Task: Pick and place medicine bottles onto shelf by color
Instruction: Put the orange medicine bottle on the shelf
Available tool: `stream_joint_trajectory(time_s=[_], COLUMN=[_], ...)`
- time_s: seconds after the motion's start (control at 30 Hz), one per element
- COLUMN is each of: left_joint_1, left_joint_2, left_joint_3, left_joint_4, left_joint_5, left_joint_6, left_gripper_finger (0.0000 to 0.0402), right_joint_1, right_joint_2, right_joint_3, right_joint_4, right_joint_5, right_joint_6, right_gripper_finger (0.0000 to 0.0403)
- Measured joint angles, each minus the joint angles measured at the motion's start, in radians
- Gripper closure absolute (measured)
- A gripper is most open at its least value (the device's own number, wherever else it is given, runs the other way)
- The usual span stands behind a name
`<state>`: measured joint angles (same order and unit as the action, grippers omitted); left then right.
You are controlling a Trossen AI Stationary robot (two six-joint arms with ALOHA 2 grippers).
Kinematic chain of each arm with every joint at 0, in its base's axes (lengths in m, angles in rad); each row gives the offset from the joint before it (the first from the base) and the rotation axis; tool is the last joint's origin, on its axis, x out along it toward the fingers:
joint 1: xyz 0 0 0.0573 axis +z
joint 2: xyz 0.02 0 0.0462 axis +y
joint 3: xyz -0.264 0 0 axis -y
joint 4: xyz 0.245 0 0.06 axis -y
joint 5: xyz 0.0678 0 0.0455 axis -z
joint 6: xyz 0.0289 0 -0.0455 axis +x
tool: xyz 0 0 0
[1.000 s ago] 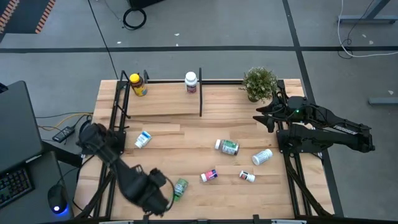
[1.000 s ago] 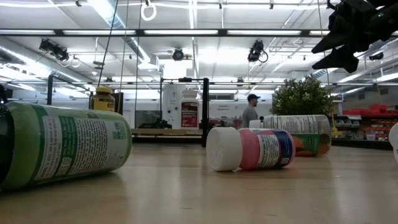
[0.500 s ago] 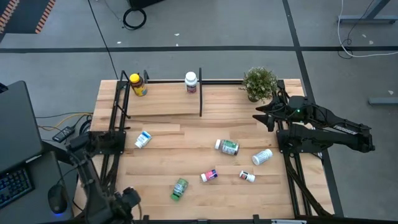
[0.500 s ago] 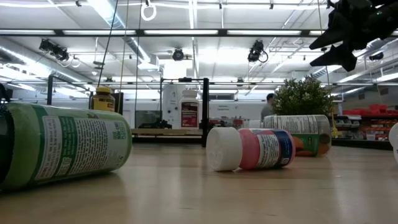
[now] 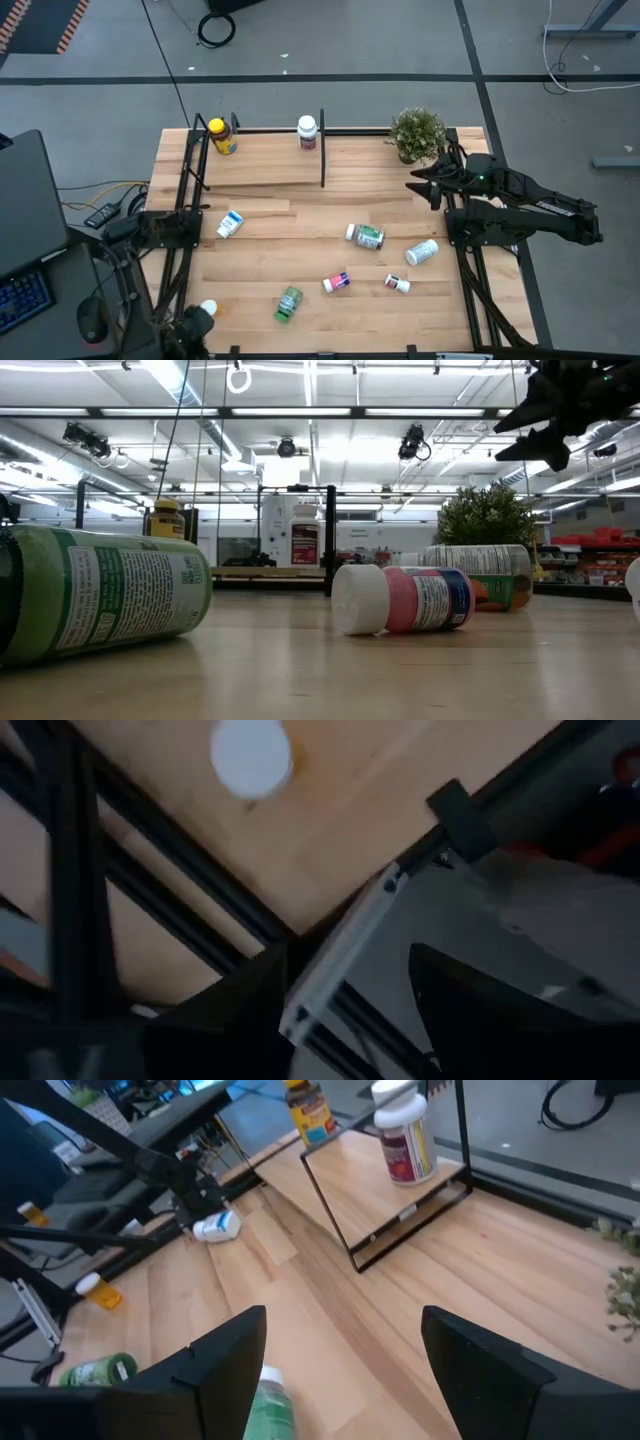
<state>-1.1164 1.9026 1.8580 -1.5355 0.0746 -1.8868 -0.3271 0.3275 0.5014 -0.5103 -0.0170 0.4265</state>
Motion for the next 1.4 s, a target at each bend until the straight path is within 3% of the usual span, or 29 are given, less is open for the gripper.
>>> stream_joint_trajectory(time_s=[0.2, 0.4, 0.73, 0.9, 1.0, 1.4], left_joint_1=[0.077, 0.121, 0.207, 0.195, 0.182, 0.105], left_joint_2=[-0.017, -0.134, -0.391, -0.508, -0.522, -0.522], left_joint_3=[-0.043, -0.279, -0.563, -0.696, -0.741, -0.865], left_joint_4=[0.010, 0.288, 0.341, 0.548, 0.615, 0.575], left_joint_5=[-0.005, 0.008, 0.058, 0.096, 0.096, 0.076], left_joint_6=[0.222, 0.288, 0.440, 0.436, 0.458, 0.469], left_gripper_finger=[0.0165, 0.0176, 0.0186, 0.0190, 0.0192, 0.0150], right_joint_1=[0.000, 0.000, 0.000, 0.000, 0.000, 0.000], right_joint_2=[0.000, 0.000, 0.000, 0.000, 0.000, 0.000], right_joint_3=[0.000, 0.000, 0.000, 0.000, 0.000, 0.000], right_joint_4=[0.030, 0.030, 0.031, 0.030, 0.029, -0.024], right_joint_5=[-0.001, -0.006, -0.018, -0.018, -0.018, -0.018], right_joint_6=[0.011, 0.019, 0.021, -0.001, -0.004, -0.037], right_gripper_finger=[0.0129, 0.0129, 0.0129, 0.0129, 0.0129, 0.0129])
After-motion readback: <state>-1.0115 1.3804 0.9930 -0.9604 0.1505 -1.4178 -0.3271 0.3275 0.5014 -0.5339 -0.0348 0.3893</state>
